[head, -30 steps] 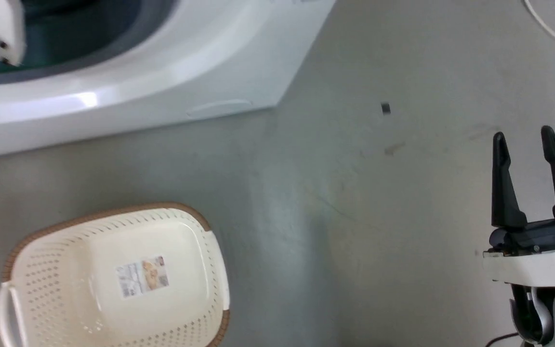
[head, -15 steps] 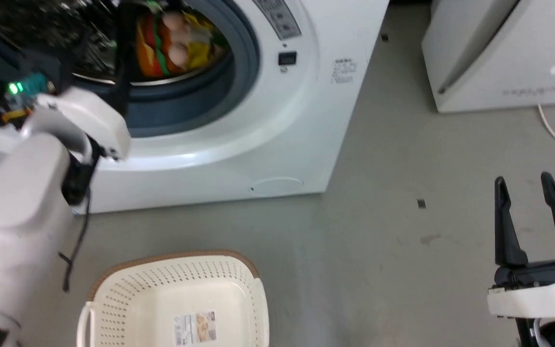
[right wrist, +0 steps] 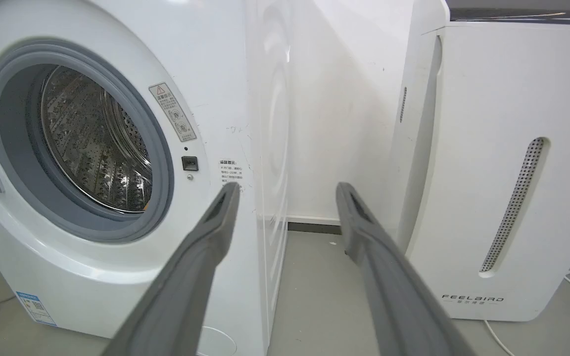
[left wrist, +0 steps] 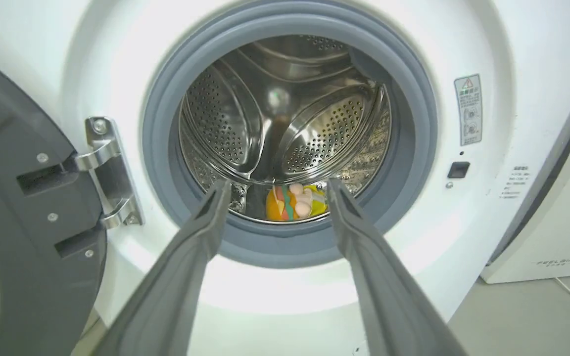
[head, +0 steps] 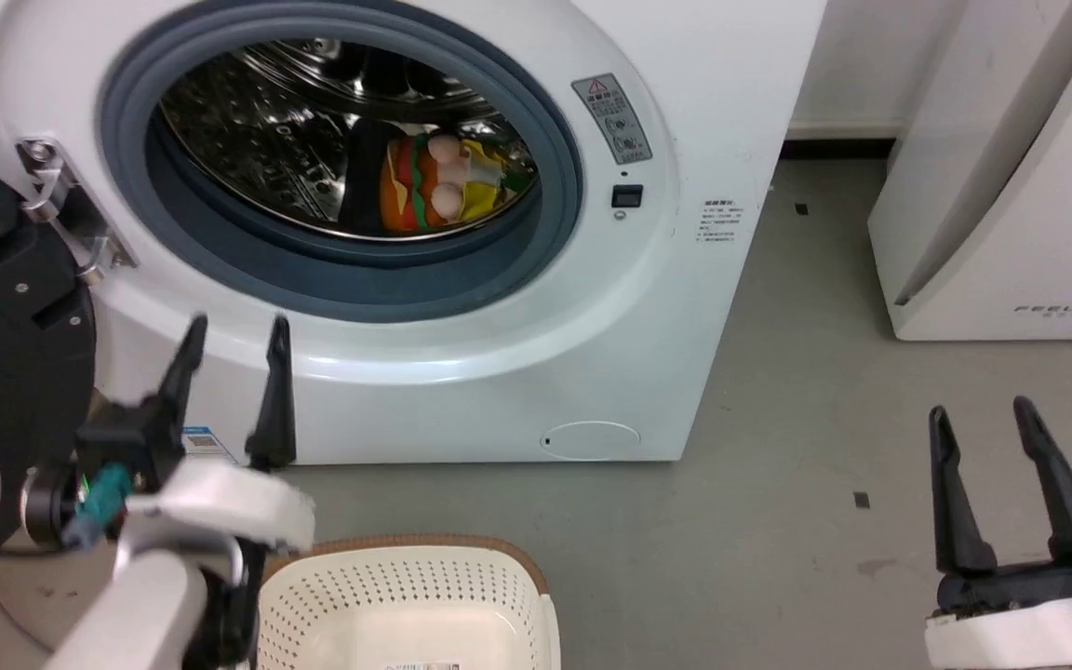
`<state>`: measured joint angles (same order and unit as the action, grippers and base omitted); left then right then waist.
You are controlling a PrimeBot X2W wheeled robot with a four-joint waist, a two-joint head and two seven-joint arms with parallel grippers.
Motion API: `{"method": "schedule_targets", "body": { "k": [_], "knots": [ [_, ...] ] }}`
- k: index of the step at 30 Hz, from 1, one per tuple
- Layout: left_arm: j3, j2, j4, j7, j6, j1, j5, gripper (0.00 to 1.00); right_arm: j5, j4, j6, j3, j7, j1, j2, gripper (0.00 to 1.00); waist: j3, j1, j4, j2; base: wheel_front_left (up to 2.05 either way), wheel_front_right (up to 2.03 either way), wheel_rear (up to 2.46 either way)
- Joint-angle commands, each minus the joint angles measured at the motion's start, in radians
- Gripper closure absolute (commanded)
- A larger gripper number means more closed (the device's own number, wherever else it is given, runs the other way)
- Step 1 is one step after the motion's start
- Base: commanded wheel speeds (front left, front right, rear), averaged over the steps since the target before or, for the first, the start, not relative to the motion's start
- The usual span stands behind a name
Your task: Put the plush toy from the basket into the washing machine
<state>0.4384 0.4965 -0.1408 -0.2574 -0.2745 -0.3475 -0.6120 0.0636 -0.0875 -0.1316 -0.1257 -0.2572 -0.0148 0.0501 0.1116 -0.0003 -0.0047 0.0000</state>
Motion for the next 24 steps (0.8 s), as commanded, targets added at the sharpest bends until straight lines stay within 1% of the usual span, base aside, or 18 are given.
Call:
{"method": "schedule_targets", "body": {
  "k": [1,4,5,13,19,24],
  "knots": [
    [-0.021,-0.018,0.035,-0.004,-0.013,0.066,0.019,0.0,0.008,0.002,0.001,0.008,-0.005,-0.02,0.0,0.0,-0.012,0.0003,0.007,0.0,0.0,0.0,0.0],
    [-0.047,-0.046,0.075,-0.004,-0.021,0.159,0.046,0.0,0.015,0.006,0.001,0.017,-0.005,-0.036,0.0,0.0,-0.024,0.0003,0.011,0.0,0.0,0.0,0.0],
    [-0.047,-0.046,0.075,-0.004,-0.021,0.159,0.046,0.0,0.015,0.006,0.001,0.017,-0.005,-0.036,0.0,0.0,-0.024,0.0003,0.011,0.0,0.0,0.0,0.0],
    [-0.083,-0.121,0.101,-0.004,-0.007,0.304,0.143,0.0,0.023,0.016,0.001,0.026,-0.005,-0.078,0.0,0.0,-0.053,0.0003,0.022,0.0,0.0,0.0,0.0],
    [-0.11,-0.163,0.088,-0.004,0.017,0.339,0.195,0.0,0.028,0.021,0.001,0.025,-0.005,-0.089,0.0,0.0,-0.065,0.0003,0.027,0.0,0.0,0.0,0.0],
    [-0.135,-0.186,0.081,-0.004,0.041,0.339,0.225,0.0,0.028,0.022,0.001,0.027,-0.005,-0.087,0.0,0.0,-0.064,0.0003,0.029,0.0,0.0,0.0,0.0]
  ]
}}
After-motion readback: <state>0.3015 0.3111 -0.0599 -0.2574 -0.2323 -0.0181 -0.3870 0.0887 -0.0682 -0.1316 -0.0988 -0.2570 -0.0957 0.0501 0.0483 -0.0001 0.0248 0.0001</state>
